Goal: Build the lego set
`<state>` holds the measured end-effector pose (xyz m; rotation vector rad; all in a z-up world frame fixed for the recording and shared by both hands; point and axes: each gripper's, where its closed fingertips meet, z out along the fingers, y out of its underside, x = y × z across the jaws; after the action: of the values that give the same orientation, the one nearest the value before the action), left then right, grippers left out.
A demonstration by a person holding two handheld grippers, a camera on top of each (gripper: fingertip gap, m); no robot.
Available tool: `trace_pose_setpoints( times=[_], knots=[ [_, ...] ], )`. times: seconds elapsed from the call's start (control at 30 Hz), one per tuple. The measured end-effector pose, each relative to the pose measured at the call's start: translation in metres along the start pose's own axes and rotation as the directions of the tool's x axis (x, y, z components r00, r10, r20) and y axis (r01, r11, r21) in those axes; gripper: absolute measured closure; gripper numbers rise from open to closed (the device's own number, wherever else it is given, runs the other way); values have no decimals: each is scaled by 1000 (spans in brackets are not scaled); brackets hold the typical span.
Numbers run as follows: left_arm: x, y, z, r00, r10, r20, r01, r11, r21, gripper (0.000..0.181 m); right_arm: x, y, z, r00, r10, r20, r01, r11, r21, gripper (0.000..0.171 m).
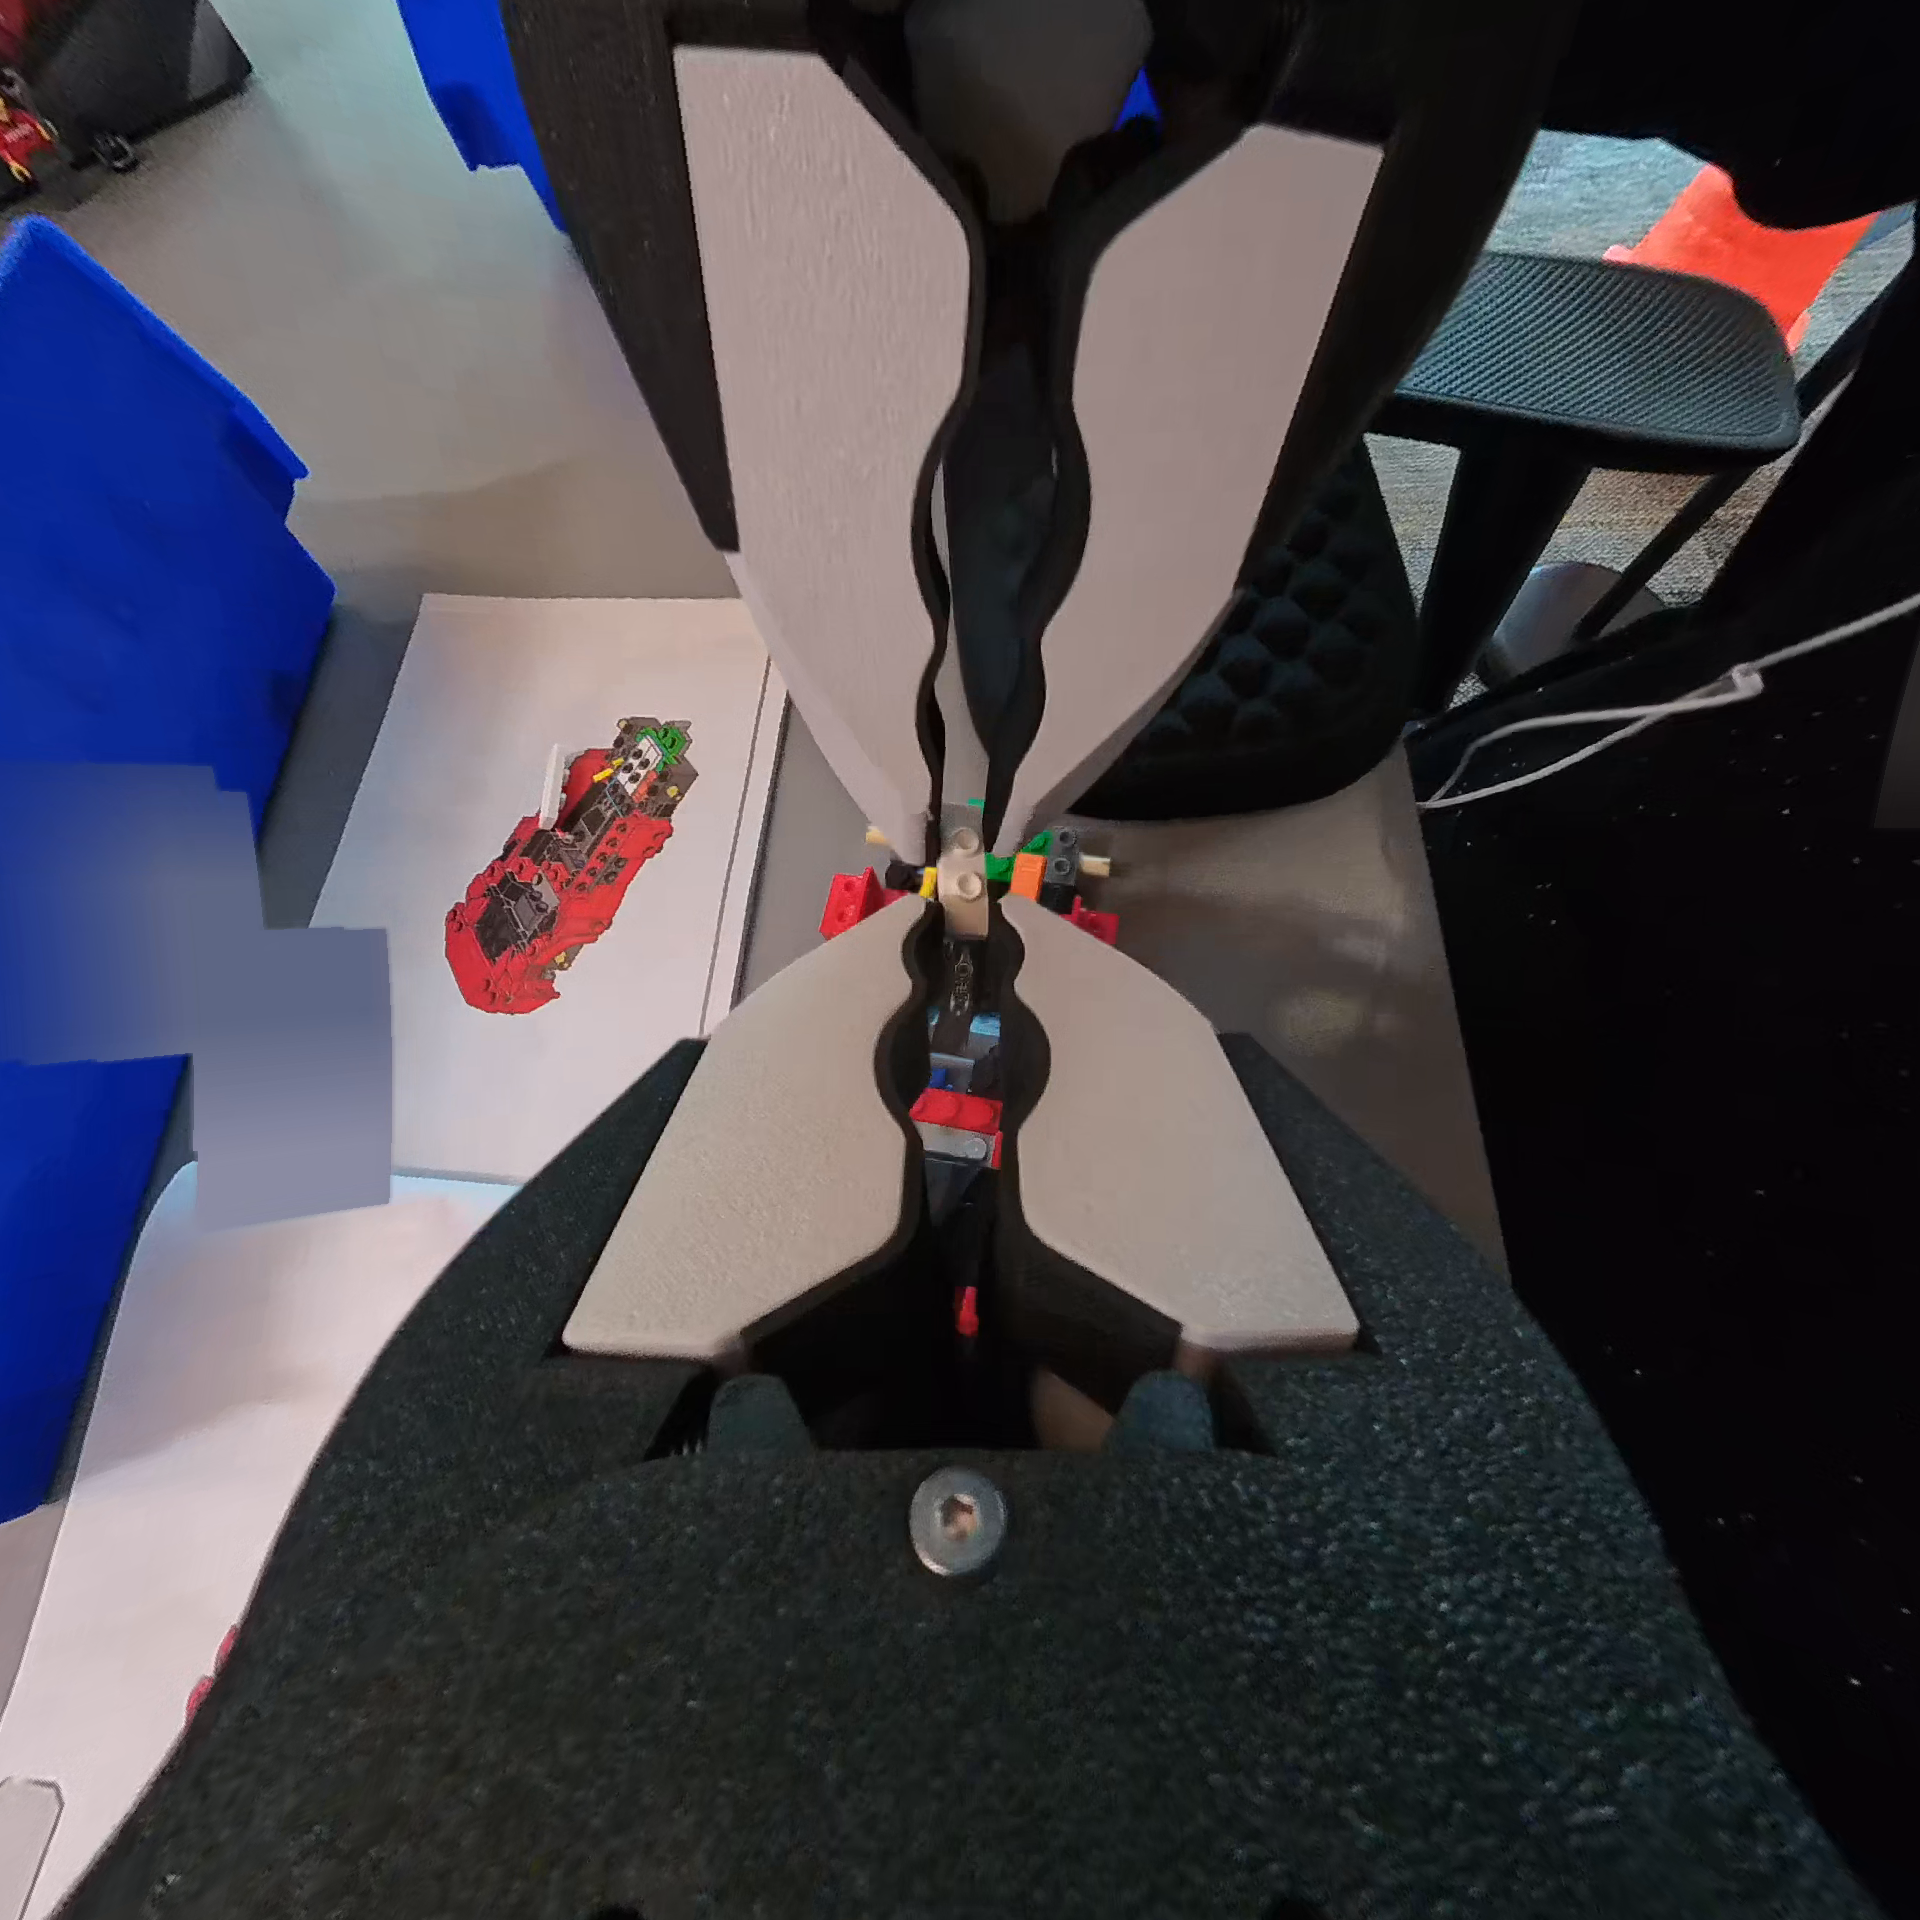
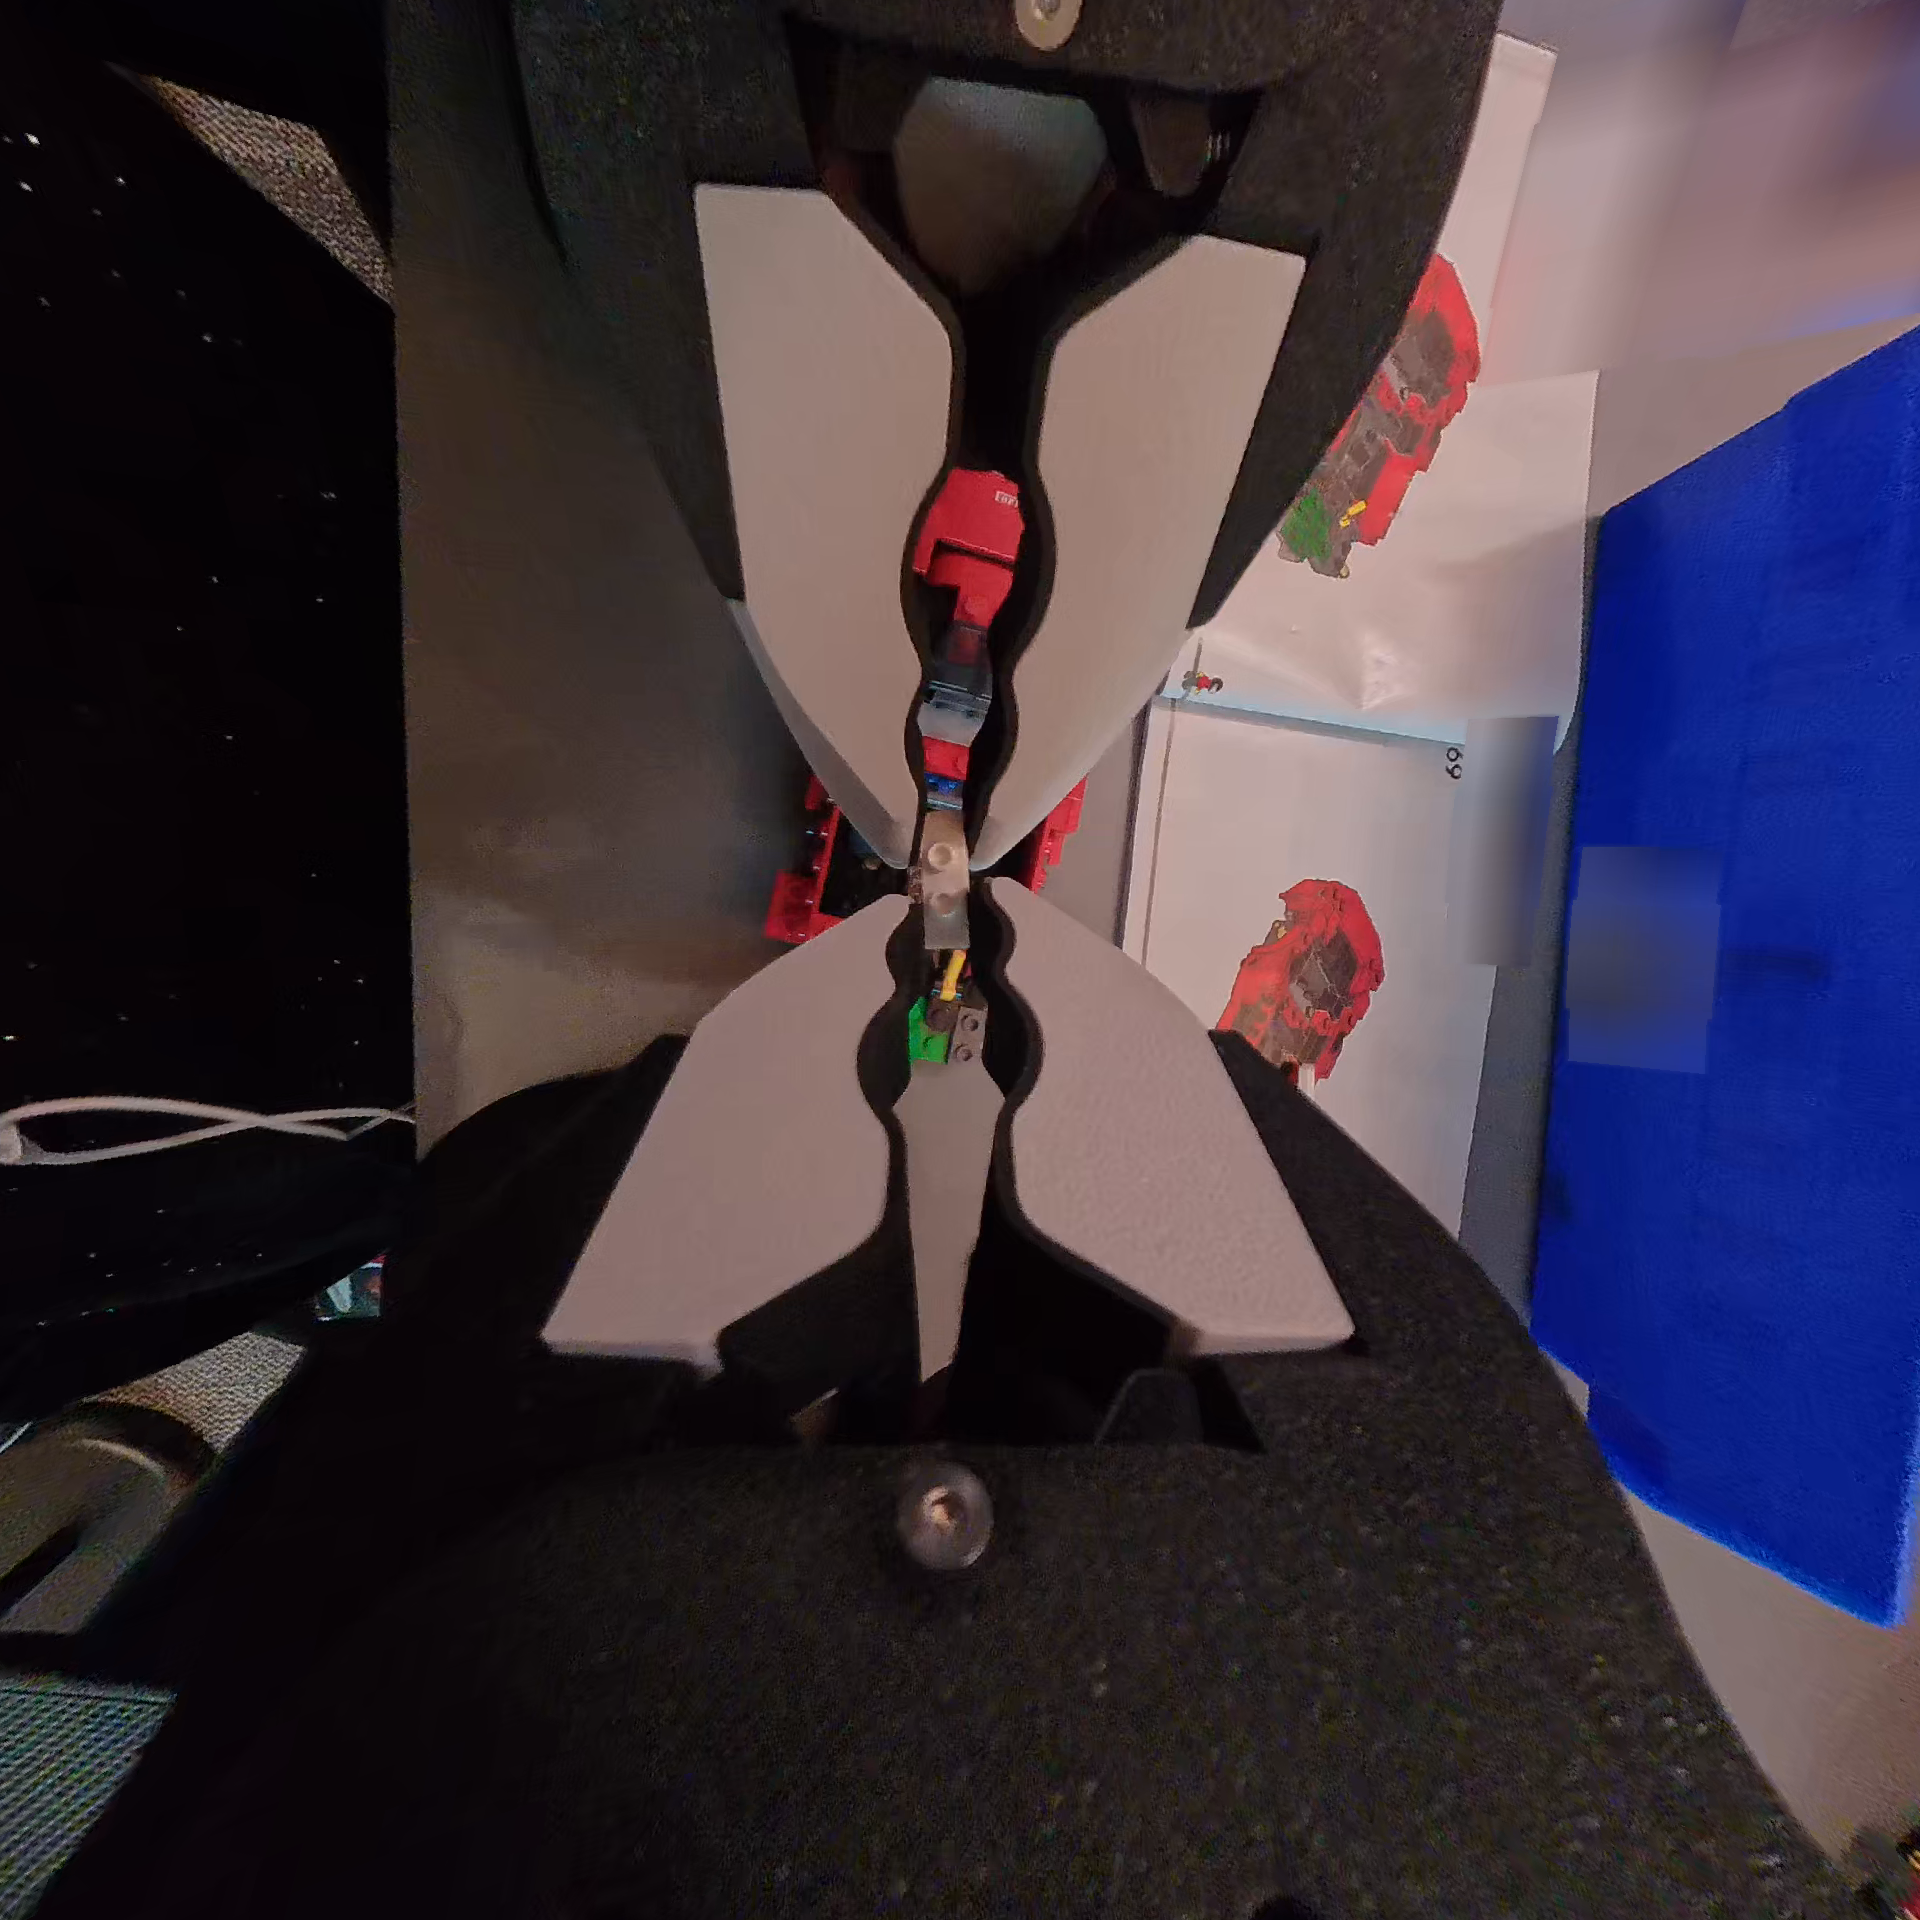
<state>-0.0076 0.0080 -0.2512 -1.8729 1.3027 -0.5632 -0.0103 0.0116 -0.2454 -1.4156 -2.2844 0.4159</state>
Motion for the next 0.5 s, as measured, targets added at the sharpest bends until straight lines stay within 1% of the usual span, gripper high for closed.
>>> trace_pose_setpoints(
  times=[0.23, 0.43, 0.5],
  knots=[
    [-1, 5, -3, 1000, -6, 6, 7, 1000, -27, 173, 1, -4, 5, 1000, -20, 1, 20, 1000, 21, 163],
    [0, 1, -8, 999, -32, -2, 33, 999, 33, 173, 1, -8, 1, 1000, 25, 7, -26, 995, 93, 164],
    [-2, 0, -9, 999, -36, 20, 35, 998, 54, 165, 2, -4, -2, 998, 62, 9, -63, 991, 114, 164]
  ],
)
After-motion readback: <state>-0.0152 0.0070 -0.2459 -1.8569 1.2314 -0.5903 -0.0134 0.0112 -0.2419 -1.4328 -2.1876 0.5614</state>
